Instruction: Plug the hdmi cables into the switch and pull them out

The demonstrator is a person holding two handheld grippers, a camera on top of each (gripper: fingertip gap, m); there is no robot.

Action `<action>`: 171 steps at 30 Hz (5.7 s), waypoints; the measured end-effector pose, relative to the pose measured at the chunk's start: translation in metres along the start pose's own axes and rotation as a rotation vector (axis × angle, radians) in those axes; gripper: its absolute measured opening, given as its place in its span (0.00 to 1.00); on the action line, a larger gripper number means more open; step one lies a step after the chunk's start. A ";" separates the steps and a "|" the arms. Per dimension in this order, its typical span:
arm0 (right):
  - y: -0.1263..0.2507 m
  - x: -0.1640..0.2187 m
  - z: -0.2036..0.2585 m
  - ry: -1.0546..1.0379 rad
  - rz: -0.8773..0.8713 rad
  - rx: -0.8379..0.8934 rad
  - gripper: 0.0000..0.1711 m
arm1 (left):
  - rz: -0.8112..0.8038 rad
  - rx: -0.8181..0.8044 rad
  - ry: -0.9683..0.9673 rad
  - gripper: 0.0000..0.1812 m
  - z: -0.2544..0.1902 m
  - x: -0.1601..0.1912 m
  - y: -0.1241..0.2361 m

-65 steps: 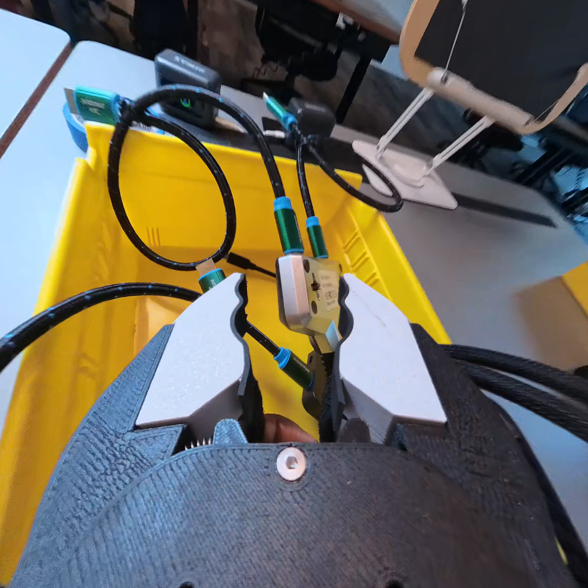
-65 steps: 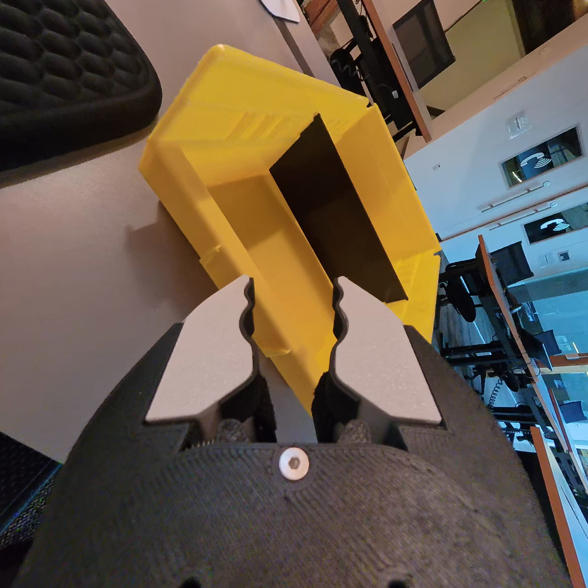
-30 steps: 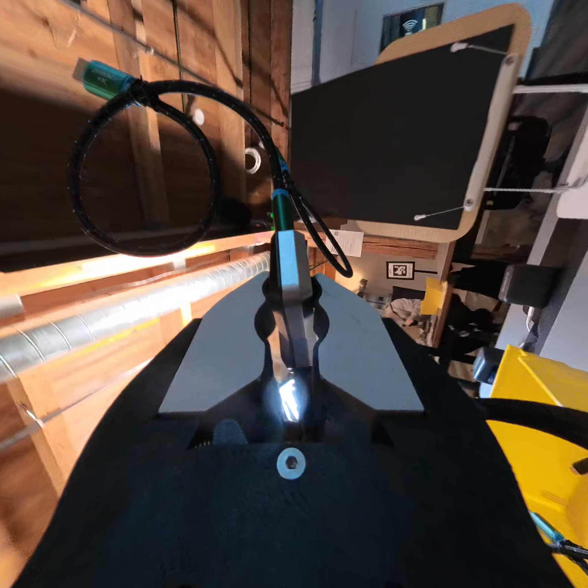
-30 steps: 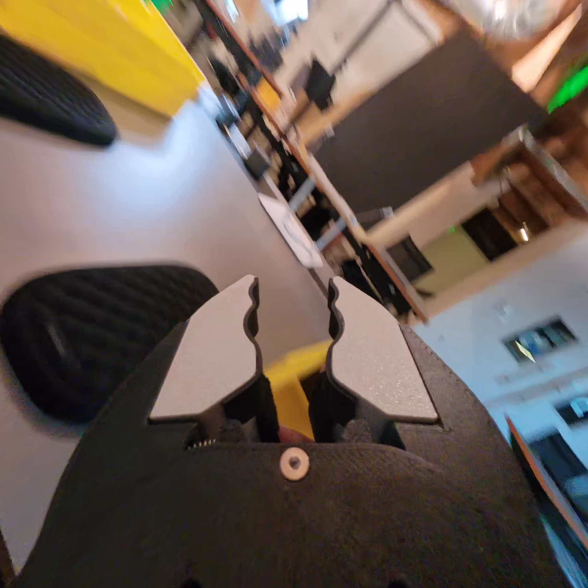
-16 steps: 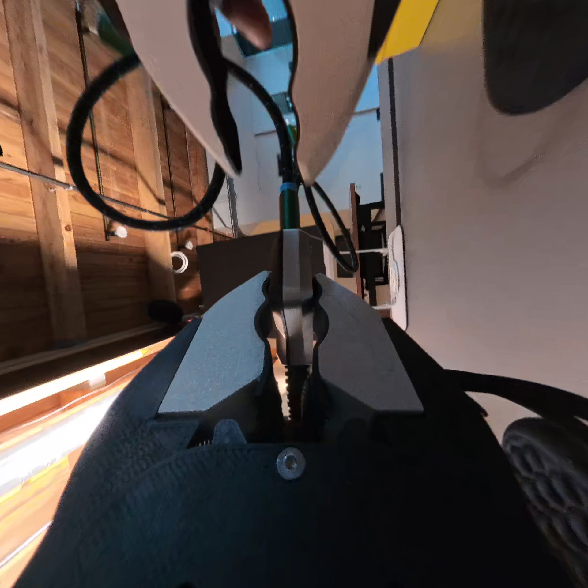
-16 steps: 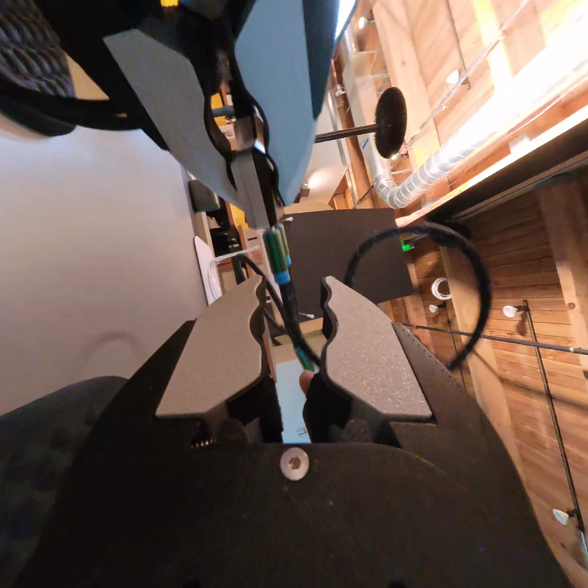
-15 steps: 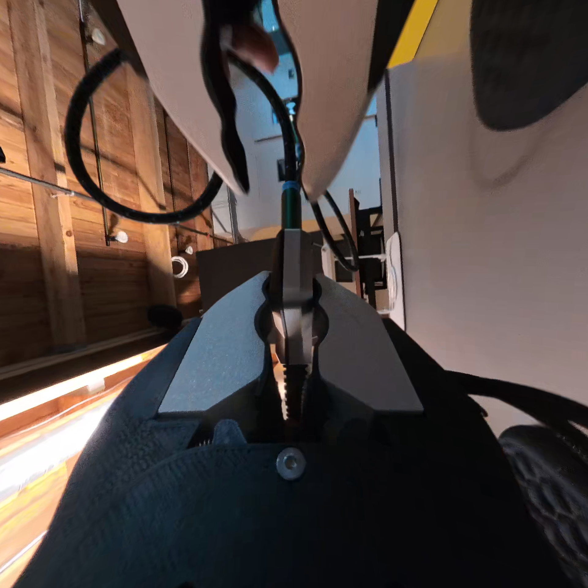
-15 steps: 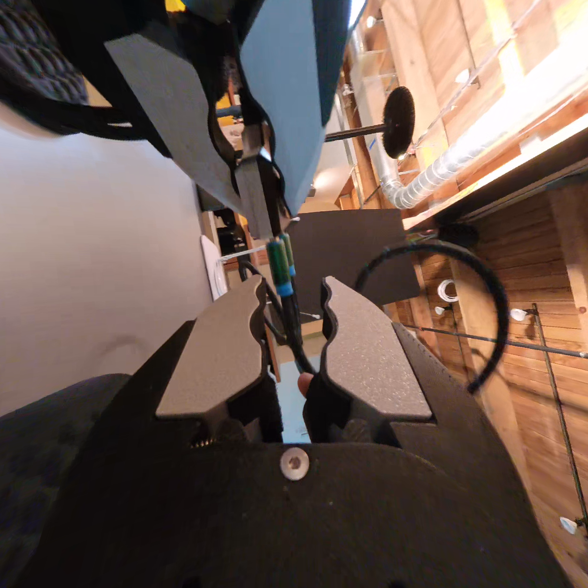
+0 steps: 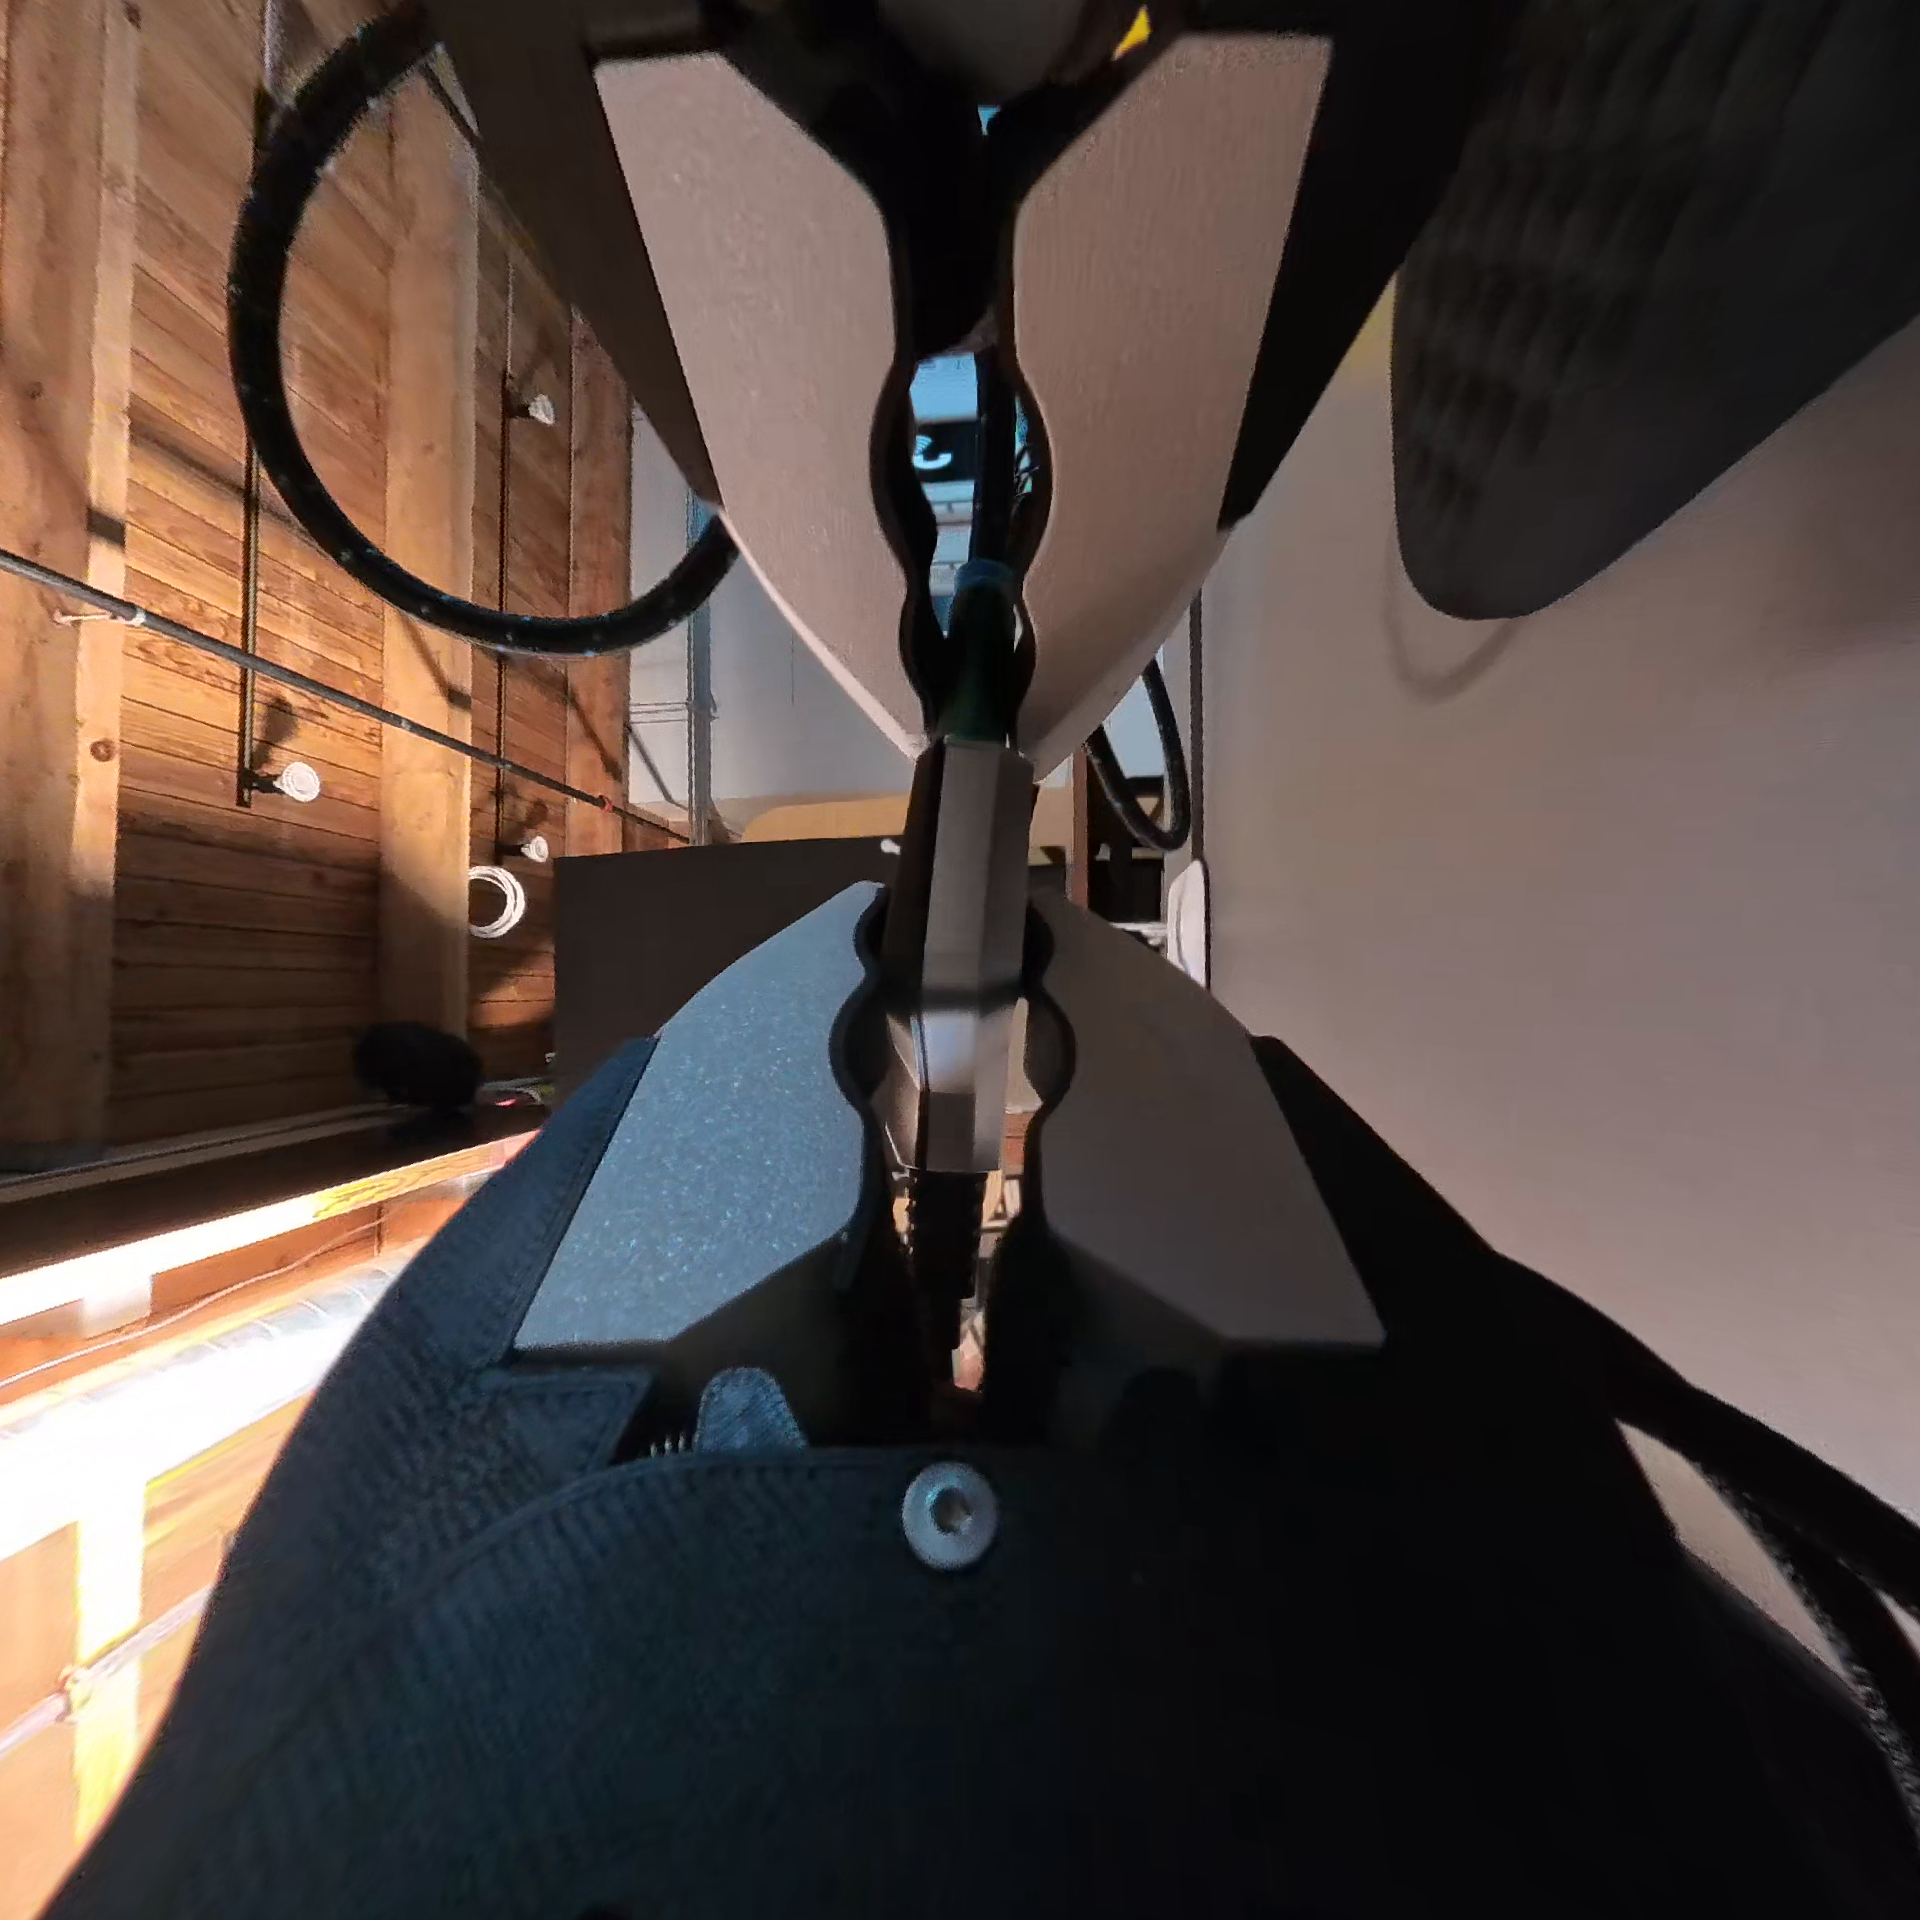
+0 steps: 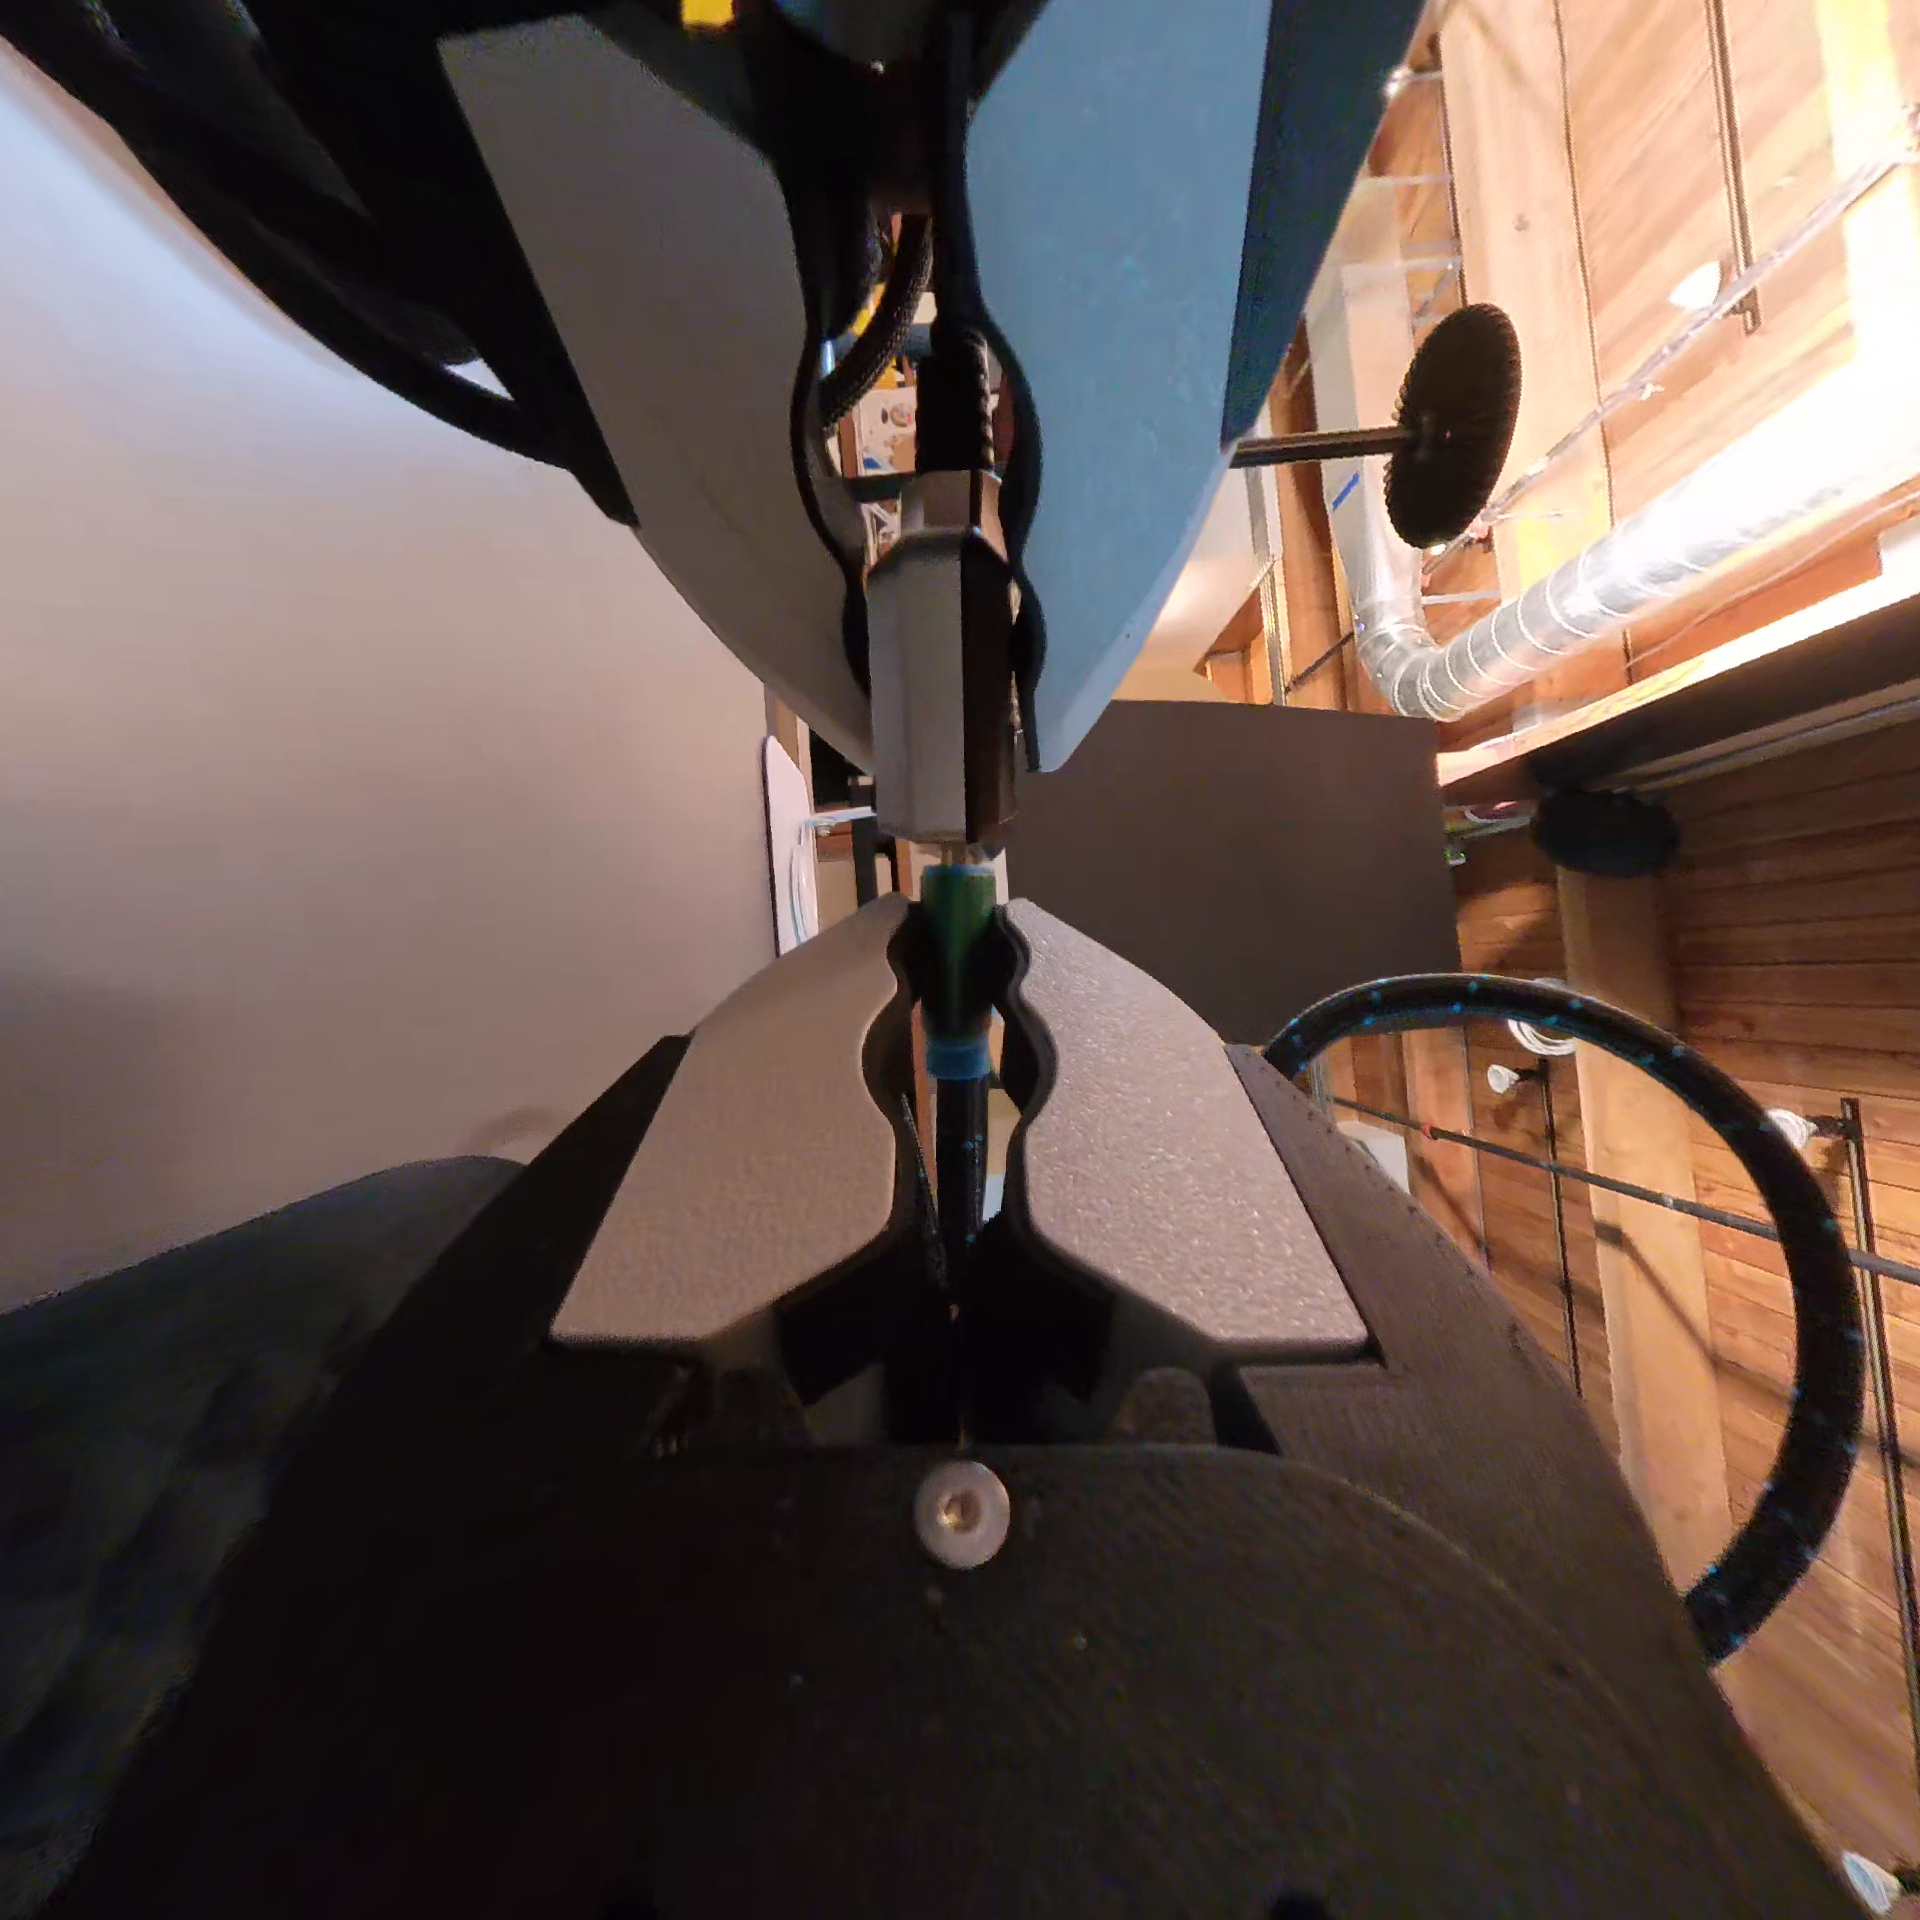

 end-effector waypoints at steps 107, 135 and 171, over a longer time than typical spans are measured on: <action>0.151 0.207 -0.088 -1.079 0.339 0.164 0.24 | 0.134 -0.084 0.121 0.14 -0.030 0.065 0.028; -0.051 -0.012 0.005 0.261 0.051 -0.129 0.07 | -0.011 -0.188 0.026 0.16 -0.020 0.039 0.030; -0.040 -0.015 0.003 0.255 0.157 -0.207 0.06 | 0.064 -0.134 0.261 0.13 -0.027 0.048 0.017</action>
Point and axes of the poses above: each gripper's, where its closed fingertips meet, y back along the fingers, x out of its underside, z = x × y across the jaws, the point moved 4 cm from there along y, back along the fingers, and after that the axes turned 11 degrees about -z, right-handed, at the moved point
